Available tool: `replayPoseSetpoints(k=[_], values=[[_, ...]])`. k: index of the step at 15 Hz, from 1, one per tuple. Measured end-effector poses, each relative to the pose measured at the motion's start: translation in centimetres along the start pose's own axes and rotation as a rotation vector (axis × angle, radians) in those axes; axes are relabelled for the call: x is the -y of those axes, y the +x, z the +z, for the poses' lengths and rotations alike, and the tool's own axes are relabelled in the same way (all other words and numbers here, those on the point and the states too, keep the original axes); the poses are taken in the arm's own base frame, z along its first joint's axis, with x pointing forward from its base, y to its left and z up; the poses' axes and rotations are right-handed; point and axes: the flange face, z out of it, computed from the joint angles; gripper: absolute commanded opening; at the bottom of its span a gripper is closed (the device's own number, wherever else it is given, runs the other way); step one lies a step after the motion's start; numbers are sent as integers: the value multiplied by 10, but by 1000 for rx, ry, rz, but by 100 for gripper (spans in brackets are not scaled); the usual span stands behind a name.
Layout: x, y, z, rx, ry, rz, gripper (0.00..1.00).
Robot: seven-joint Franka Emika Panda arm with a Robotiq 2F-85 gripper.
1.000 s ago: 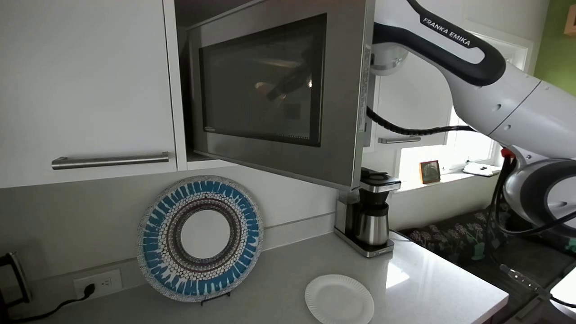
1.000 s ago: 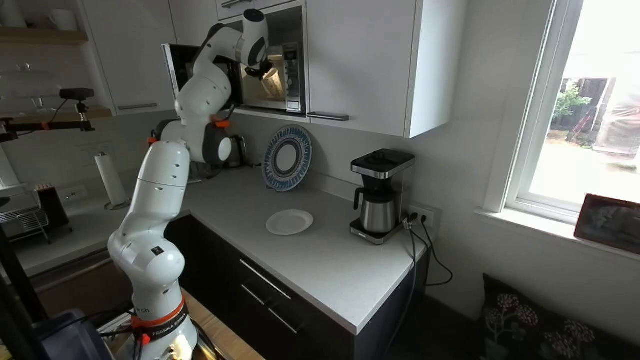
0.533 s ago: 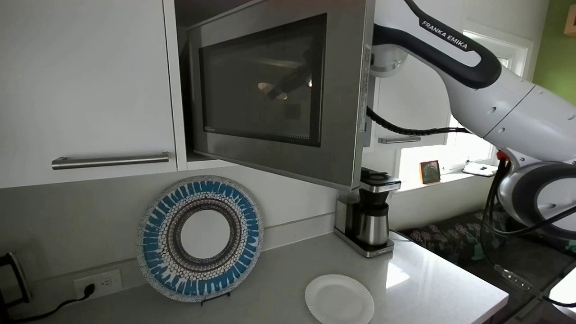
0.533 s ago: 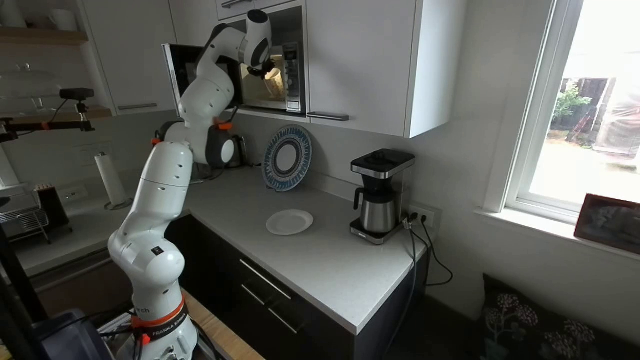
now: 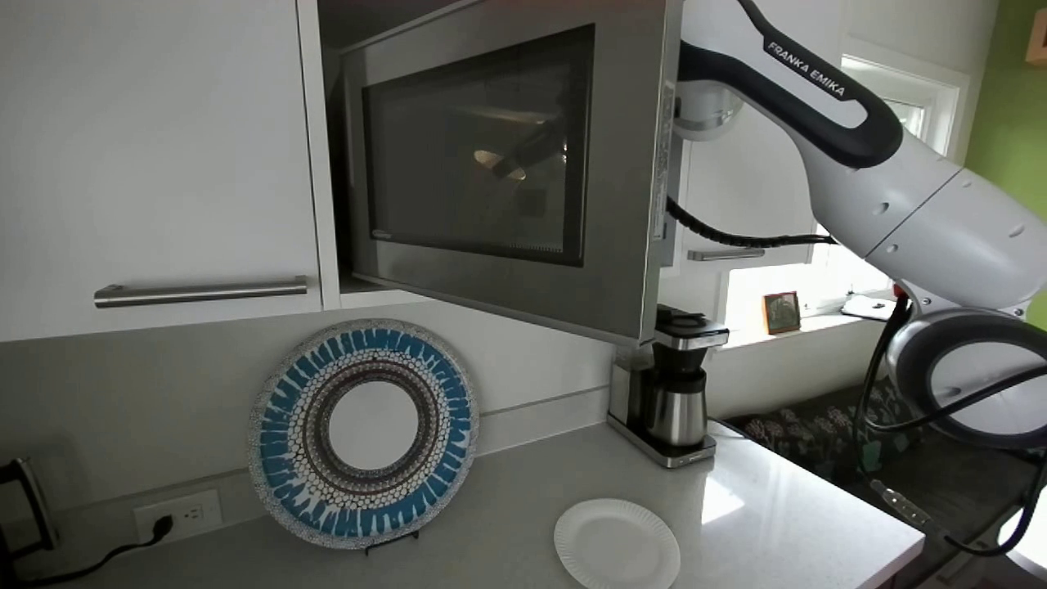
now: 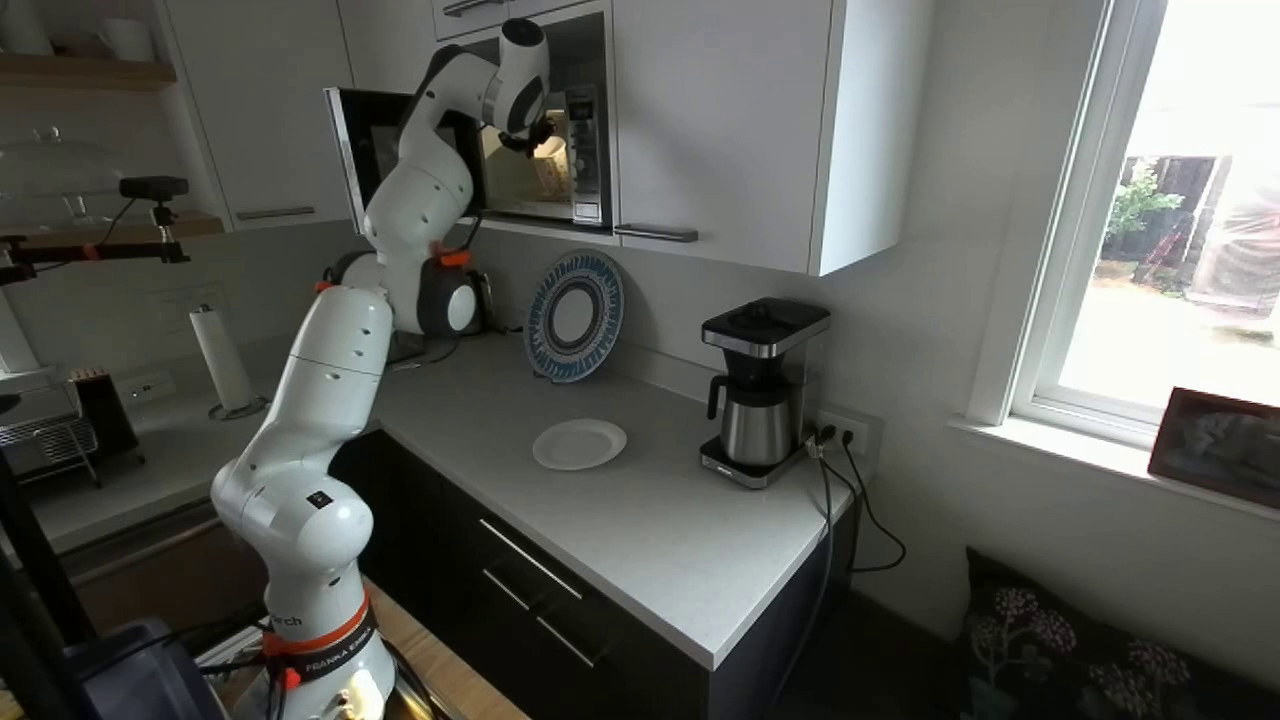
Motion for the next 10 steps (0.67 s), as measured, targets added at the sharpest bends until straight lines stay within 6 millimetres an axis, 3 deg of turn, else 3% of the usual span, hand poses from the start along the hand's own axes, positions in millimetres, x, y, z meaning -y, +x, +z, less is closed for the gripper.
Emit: replayPoseSetpoints(k=[10], values=[[-3,-2,1,33,-45,41,1]])
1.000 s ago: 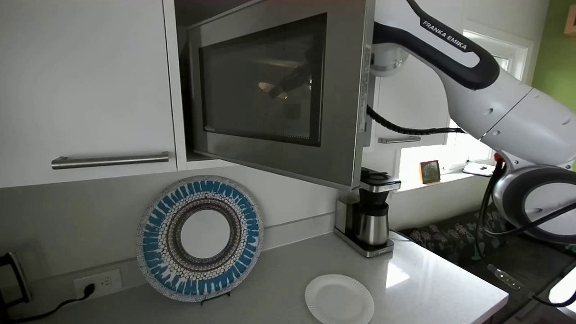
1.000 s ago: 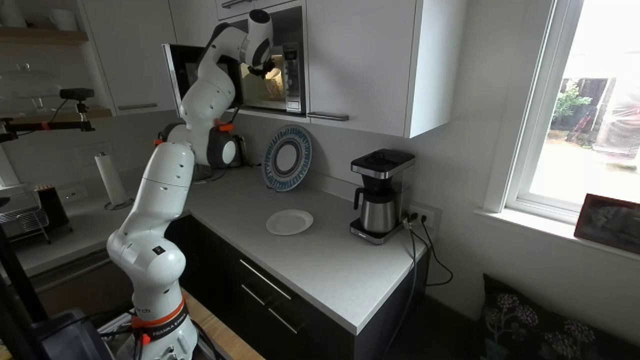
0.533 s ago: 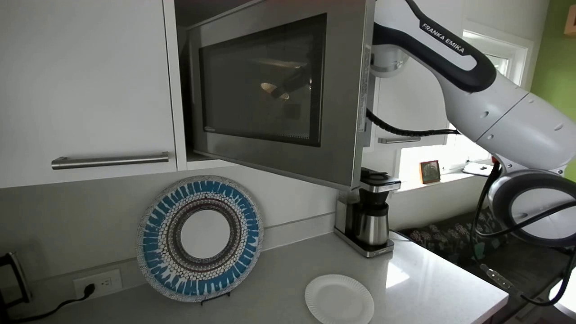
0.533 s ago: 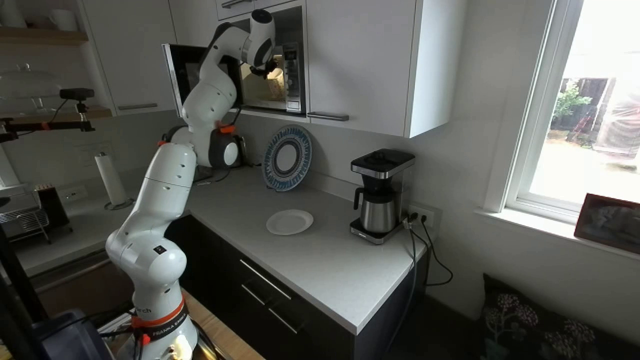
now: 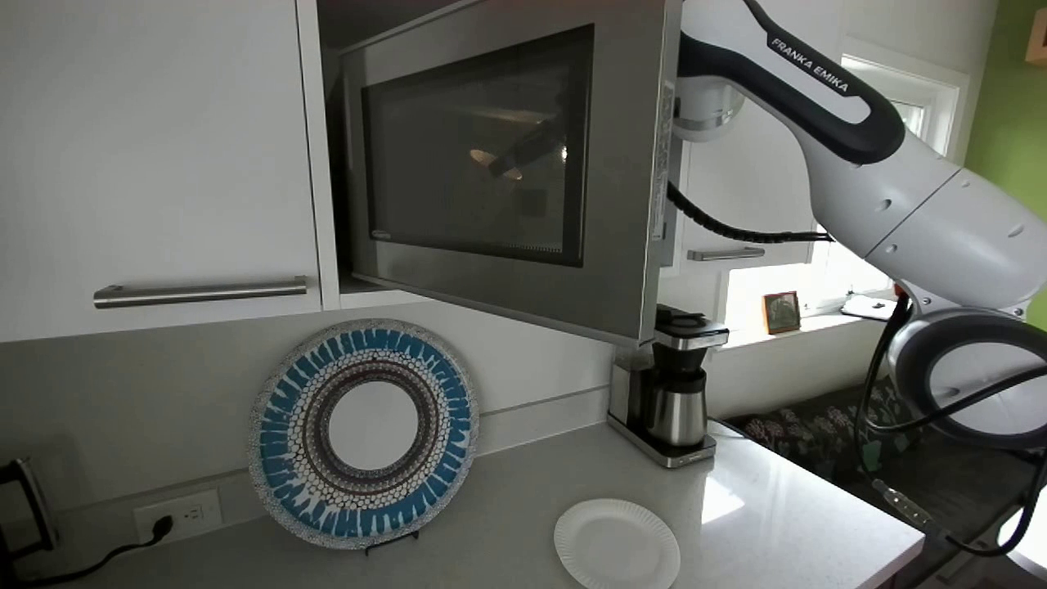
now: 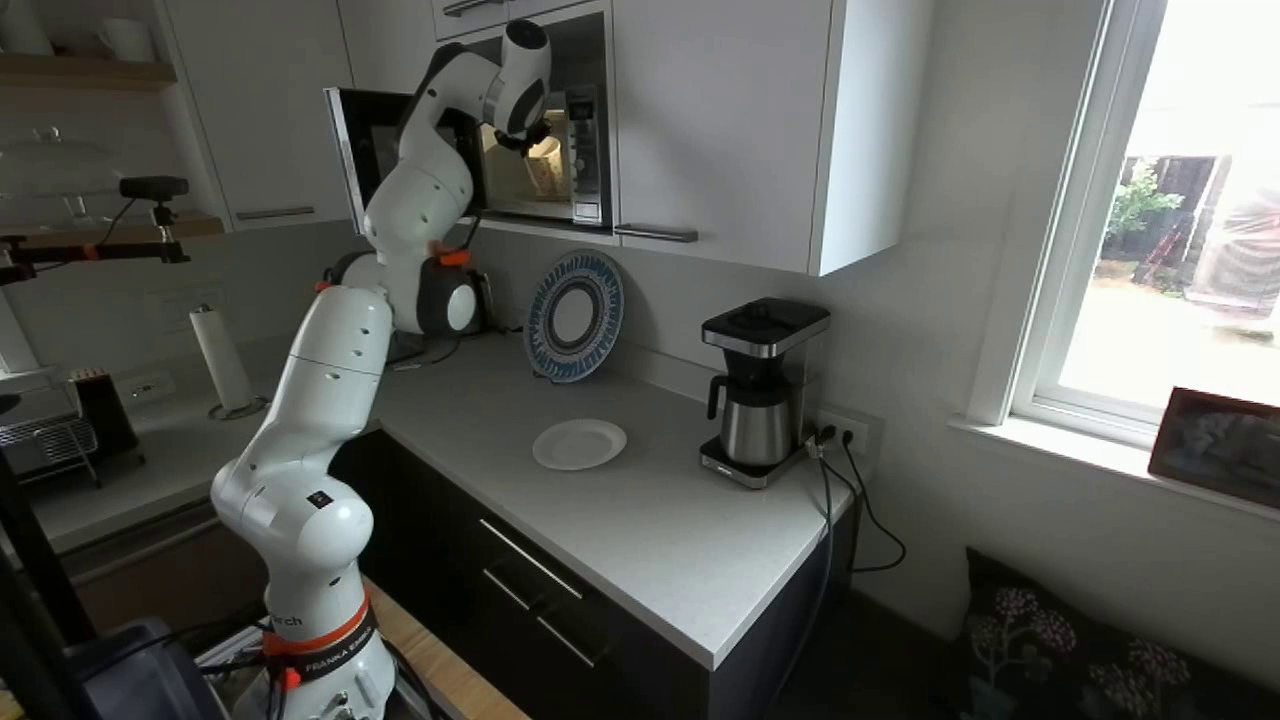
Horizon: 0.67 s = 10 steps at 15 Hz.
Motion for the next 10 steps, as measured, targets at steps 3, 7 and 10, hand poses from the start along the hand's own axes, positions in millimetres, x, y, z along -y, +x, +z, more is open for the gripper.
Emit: replayPoseSetpoints(k=[3,7,10], values=[[-3,-2,-3,-21,14,-6,1],[-4,-2,-1,-65,42,-40,4],[-3,0,1,-91,59,-92,11]])
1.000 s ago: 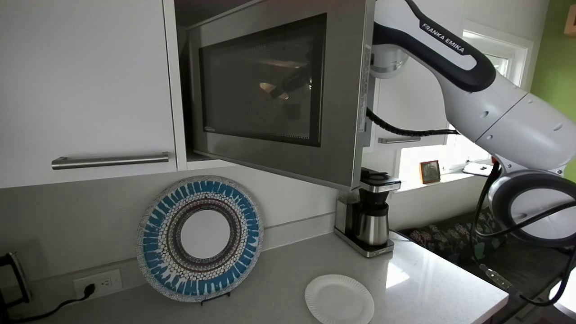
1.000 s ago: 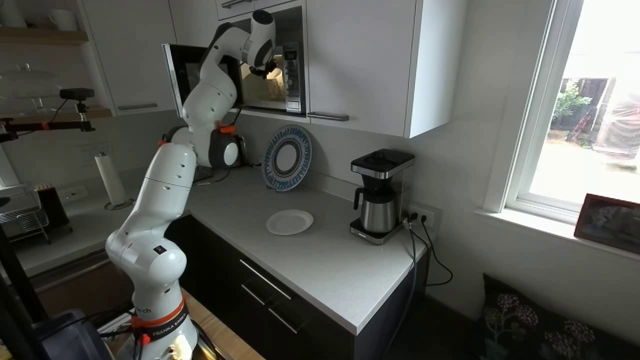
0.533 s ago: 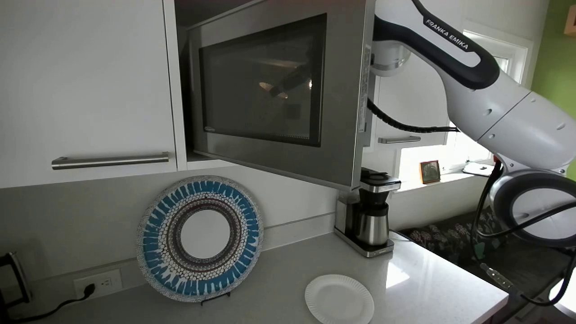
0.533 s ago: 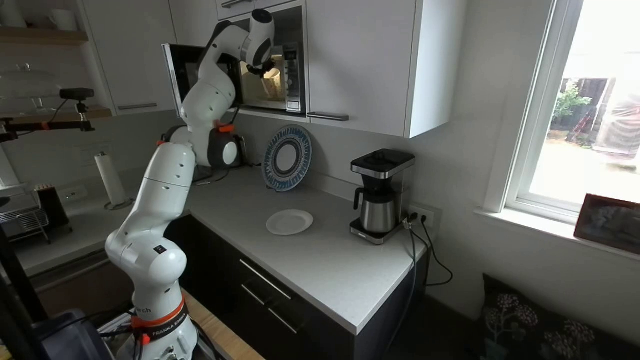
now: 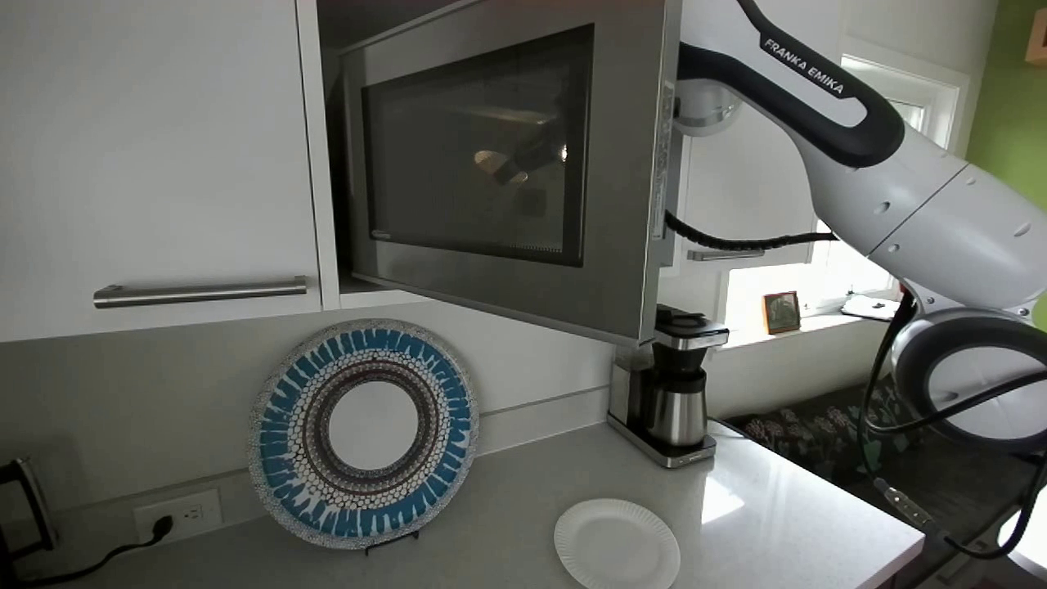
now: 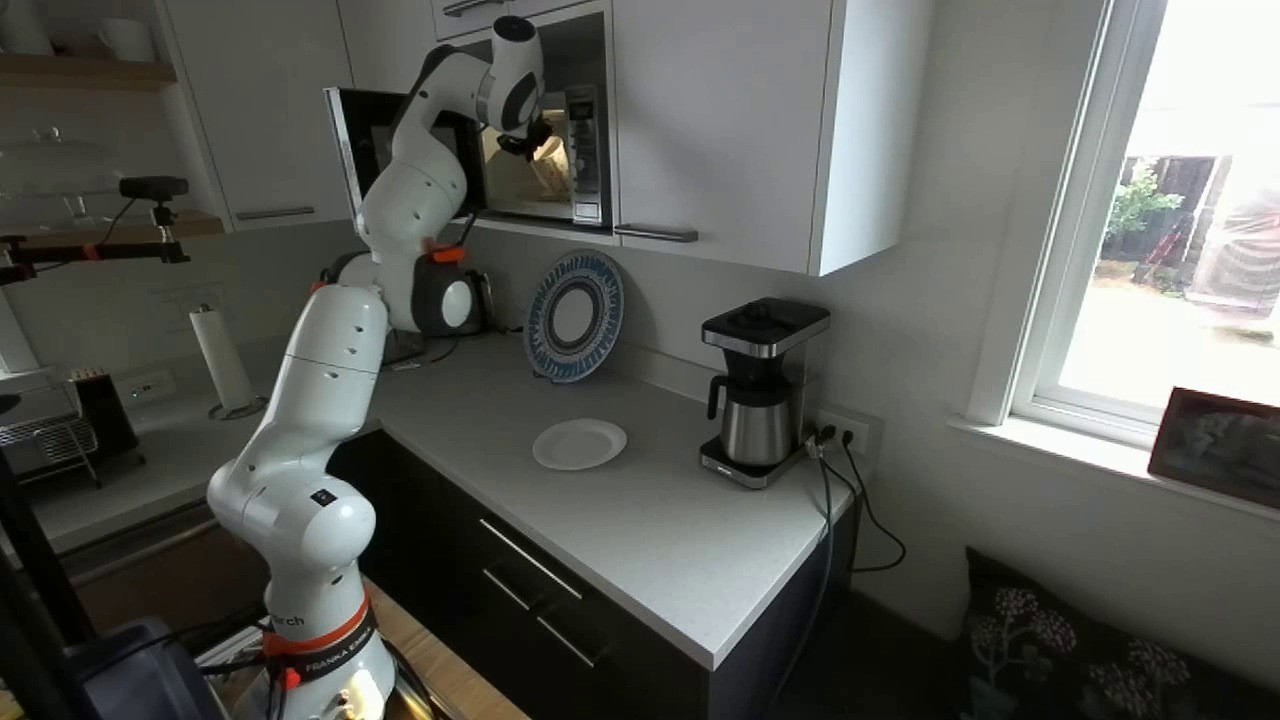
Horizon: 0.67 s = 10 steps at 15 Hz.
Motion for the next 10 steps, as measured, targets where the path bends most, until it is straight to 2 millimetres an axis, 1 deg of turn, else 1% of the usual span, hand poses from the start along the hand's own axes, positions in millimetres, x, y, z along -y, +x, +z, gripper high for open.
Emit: replayPoseSetpoints(k=[2,3,4,5,6,7,8,9,10], values=[[1,1,2,-13,7,-28,23],[1,2,3,-20,10,-41,21],[2,3,4,-27,14,-50,27],[3,5,5,-33,18,-60,27],[4,6,5,-40,22,-68,29],[5,7,6,-46,25,-74,34],[6,8,5,-51,29,-80,32],[7,9,5,-55,32,-85,33],[7,10,5,-59,35,-90,32]])
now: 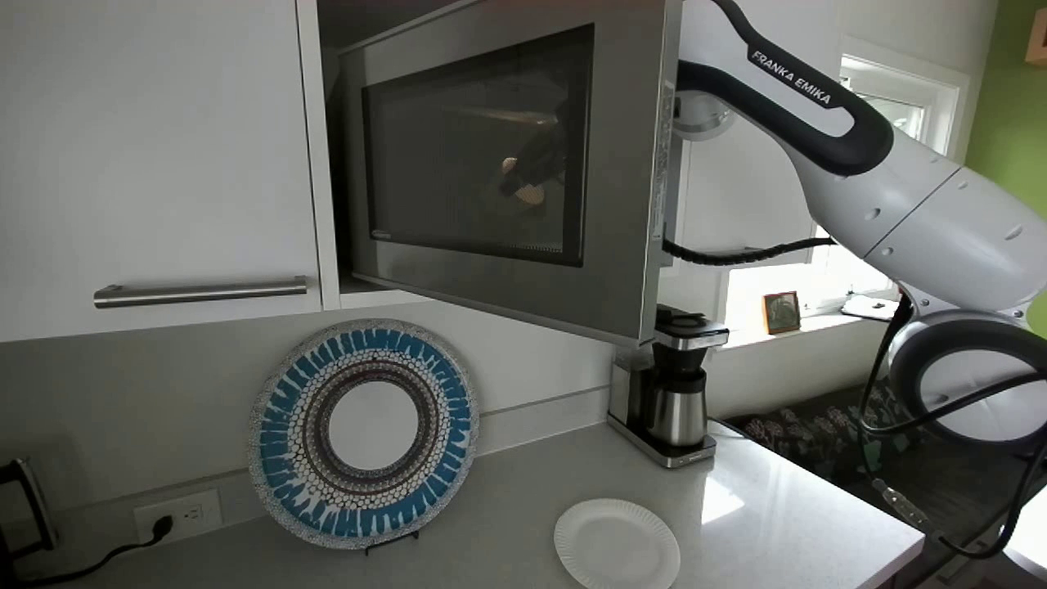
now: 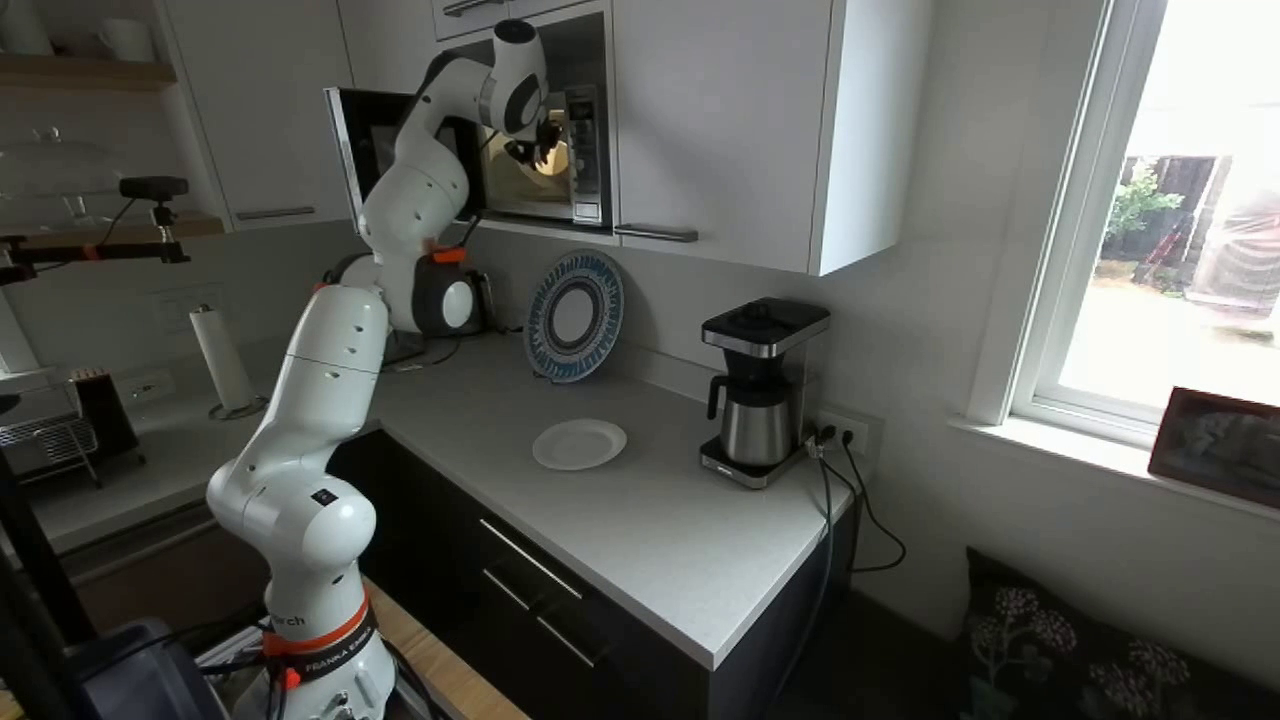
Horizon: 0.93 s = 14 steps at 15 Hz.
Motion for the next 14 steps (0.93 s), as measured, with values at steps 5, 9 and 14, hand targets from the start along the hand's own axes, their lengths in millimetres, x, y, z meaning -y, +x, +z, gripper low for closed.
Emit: replayPoseSetpoints(k=[5,9,14], values=[[3,4,-1,-16,12,-25,22],[4,6,-1,-24,18,-37,0],[6,7,-4,-35,31,-83,1]])
